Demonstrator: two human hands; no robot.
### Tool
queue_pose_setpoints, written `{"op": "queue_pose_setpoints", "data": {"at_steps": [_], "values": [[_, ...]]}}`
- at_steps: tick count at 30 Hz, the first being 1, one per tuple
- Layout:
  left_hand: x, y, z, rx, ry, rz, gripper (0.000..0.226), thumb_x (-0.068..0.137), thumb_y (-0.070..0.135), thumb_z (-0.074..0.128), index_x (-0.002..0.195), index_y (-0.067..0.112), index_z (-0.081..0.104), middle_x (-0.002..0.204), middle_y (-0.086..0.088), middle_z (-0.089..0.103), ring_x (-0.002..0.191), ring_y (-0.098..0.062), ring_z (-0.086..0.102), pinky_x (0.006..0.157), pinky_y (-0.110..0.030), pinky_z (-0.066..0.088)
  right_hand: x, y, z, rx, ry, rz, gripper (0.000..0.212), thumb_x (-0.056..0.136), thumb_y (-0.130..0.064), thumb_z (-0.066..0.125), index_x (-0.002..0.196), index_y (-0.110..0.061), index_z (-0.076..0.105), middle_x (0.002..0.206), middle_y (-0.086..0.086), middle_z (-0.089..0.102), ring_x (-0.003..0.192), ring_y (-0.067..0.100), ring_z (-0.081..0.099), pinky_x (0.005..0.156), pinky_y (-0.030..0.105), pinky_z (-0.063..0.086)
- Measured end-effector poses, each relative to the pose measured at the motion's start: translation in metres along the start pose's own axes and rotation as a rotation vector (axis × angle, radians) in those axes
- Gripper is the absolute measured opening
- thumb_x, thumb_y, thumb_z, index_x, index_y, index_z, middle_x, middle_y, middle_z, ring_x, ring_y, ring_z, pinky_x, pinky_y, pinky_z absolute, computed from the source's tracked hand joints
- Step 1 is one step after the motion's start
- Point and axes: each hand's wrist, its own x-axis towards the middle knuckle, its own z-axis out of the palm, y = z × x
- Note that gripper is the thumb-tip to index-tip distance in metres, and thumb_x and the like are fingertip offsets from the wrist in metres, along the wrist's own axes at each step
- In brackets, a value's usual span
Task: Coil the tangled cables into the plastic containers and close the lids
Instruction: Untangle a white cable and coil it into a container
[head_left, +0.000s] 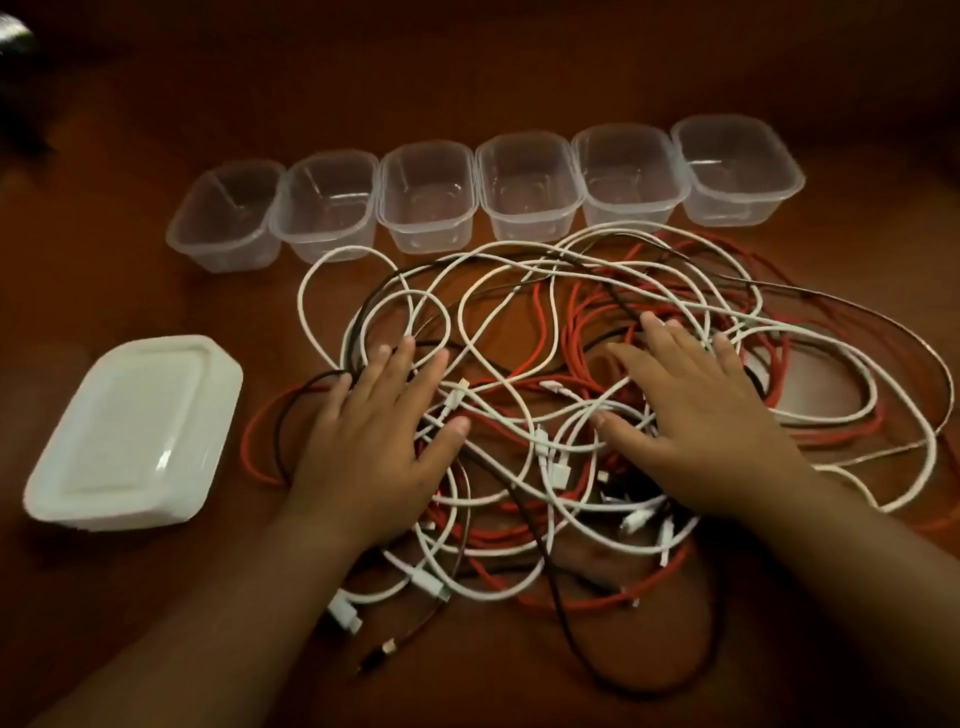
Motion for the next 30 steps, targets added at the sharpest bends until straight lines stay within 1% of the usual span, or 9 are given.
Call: {"op": "queue_pose_setpoints", "data": {"at_steps": [8,12,14,17,19,21,25,28,30], "values": [[-0.001,0.0,0.0,-0.01,0.077,0.011,0.066,0.097,0.065,0.031,0.156,0.042,0.012,0.166,0.009,0.005,0.153,-0.012,0.003,0.123,-0.043,0.008,-0.008,0.001,0.005,0.045,0.134,0.016,0.081,0.091,-0.07,0.036,0.156,-0.026,0.016,0.165,0.006,0.008,0.152,0.02,0.006,0.121,0.043,-0.001],[-0.008,0.005,-0.003,-0.022,0.25,0.053,0.065,0.095,0.059,0.045,0.153,0.034,0.029,0.164,0.001,0.022,0.151,-0.019,0.017,0.12,-0.045,0.017,-0.017,-0.003,0.004,0.149,0.283,0.023,0.075,0.093,-0.058,0.049,0.152,-0.016,0.03,0.16,0.011,0.025,0.148,0.026,0.021,0.12,0.042,0.016],[-0.013,0.007,-0.006,0.001,0.383,0.142,0.055,0.094,0.051,0.053,0.144,0.031,0.046,0.154,0.001,0.04,0.144,-0.02,0.033,0.114,-0.045,0.025,-0.022,-0.004,0.005,0.183,0.369,0.005,0.068,0.093,-0.054,0.048,0.145,-0.012,0.041,0.152,0.011,0.039,0.142,0.029,0.032,0.117,0.042,0.028],[-0.02,0.009,-0.012,0.05,0.496,0.37,0.028,0.091,0.038,0.062,0.116,0.029,0.068,0.124,0.005,0.062,0.119,-0.016,0.054,0.098,-0.043,0.04,-0.027,-0.003,0.009,0.227,0.467,-0.021,0.05,0.094,-0.043,0.054,0.132,-0.01,0.051,0.134,0.009,0.052,0.127,0.025,0.045,0.107,0.038,0.038],[-0.02,0.017,-0.02,0.06,0.457,0.515,0.018,0.091,0.035,0.061,0.104,0.028,0.071,0.107,0.009,0.067,0.103,-0.011,0.06,0.089,-0.041,0.047,-0.027,-0.003,0.01,0.249,0.491,-0.033,0.04,0.095,-0.039,0.057,0.125,-0.012,0.053,0.124,0.006,0.053,0.116,0.02,0.045,0.097,0.032,0.038],[-0.021,0.031,-0.025,0.012,0.379,0.626,0.02,0.09,0.032,0.06,0.104,0.025,0.072,0.1,0.008,0.07,0.094,-0.01,0.063,0.081,-0.037,0.053,-0.025,-0.001,0.01,0.259,0.482,-0.039,0.033,0.095,-0.039,0.056,0.118,-0.015,0.053,0.115,0.001,0.051,0.107,0.014,0.043,0.09,0.028,0.036],[-0.017,0.057,-0.022,0.172,0.184,0.727,0.033,0.09,0.03,0.061,0.123,0.032,0.066,0.114,0.006,0.063,0.101,-0.012,0.058,0.074,-0.029,0.043,-0.024,0.0,0.009,0.335,0.457,-0.055,0.02,0.095,-0.041,0.057,0.103,-0.024,0.052,0.104,-0.006,0.047,0.099,0.013,0.045,0.081,0.027,0.036],[-0.013,0.065,-0.024,0.22,0.212,0.792,0.019,0.088,0.029,0.066,0.106,0.027,0.072,0.105,0.001,0.061,0.093,-0.018,0.058,0.068,-0.028,0.037,-0.024,0.002,0.003,0.514,0.417,-0.041,0.014,0.096,-0.036,0.057,0.099,-0.021,0.057,0.097,-0.005,0.054,0.088,0.013,0.053,0.067,0.025,0.038],[-0.013,0.068,-0.027,0.2,0.225,0.795,0.015,0.087,0.029,0.066,0.1,0.025,0.073,0.104,0.002,0.061,0.091,-0.017,0.057,0.068,-0.029,0.04,-0.027,0.006,-0.005,0.696,0.429,-0.04,0.011,0.098,-0.029,0.055,0.096,-0.02,0.06,0.093,-0.003,0.058,0.086,0.014,0.057,0.066,0.026,0.04]]}}
